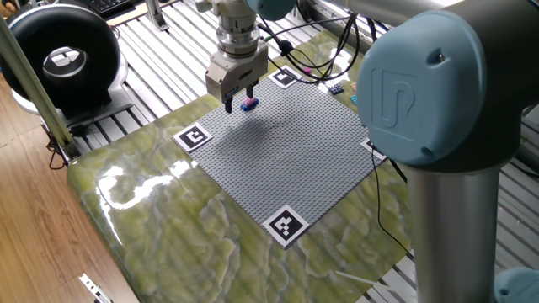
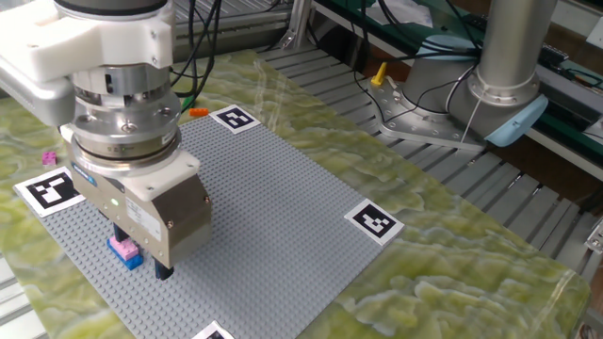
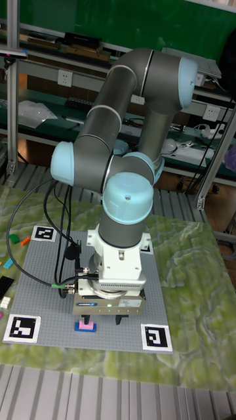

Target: Stack small Lego blocks one on top of the other

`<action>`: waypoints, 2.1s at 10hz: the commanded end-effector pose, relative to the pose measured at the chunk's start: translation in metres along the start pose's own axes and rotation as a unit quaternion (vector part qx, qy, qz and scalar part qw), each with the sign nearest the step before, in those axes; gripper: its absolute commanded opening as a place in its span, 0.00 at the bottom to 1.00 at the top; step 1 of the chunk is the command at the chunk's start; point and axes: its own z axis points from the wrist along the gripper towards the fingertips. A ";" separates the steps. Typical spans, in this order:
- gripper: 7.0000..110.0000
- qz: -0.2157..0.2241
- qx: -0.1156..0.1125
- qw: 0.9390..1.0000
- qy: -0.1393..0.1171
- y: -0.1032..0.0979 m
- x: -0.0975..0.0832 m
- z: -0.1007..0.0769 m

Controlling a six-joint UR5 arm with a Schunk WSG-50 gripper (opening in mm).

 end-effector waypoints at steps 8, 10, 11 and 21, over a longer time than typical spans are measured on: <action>0.57 0.017 -0.007 1.000 -0.001 0.005 -0.003 0.008; 0.57 0.021 -0.003 1.000 0.003 0.007 -0.003 0.005; 0.36 0.026 0.004 1.000 0.009 0.008 -0.002 0.000; 0.00 0.045 0.001 0.998 -0.039 0.010 -0.034 -0.045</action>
